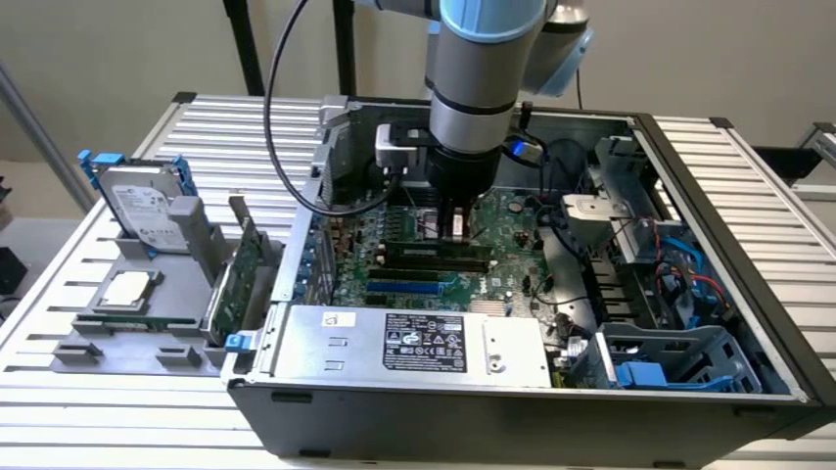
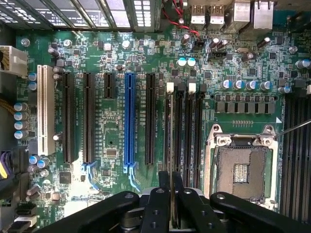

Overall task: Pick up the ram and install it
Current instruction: 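Insert the ram into the slot, then press down the ram until it locks into place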

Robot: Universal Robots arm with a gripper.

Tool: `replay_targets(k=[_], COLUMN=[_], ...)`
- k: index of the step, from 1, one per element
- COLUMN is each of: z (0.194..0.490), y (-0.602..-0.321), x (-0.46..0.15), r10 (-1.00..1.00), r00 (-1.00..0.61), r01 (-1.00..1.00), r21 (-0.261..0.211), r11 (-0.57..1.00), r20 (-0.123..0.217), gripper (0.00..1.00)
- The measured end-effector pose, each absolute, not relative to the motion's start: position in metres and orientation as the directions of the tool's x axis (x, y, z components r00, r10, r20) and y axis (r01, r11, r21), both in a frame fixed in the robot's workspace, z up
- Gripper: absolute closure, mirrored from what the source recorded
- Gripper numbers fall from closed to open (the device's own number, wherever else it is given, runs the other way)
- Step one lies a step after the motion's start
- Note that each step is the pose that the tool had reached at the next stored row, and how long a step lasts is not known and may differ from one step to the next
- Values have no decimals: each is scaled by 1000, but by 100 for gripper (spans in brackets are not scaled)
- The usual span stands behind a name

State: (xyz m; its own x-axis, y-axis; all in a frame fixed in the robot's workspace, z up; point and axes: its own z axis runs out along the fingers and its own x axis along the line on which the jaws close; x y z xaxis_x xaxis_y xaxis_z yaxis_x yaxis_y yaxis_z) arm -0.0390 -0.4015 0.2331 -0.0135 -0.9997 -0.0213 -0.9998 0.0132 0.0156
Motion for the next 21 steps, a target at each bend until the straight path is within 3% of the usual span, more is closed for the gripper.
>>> replay_targets(k=[21], z=[227], y=[-402], x=[-41], r10=[-1000], r00=[-21], r01=[-1000], r21=[15], r11=[21], r20=[-22], gripper=[100])
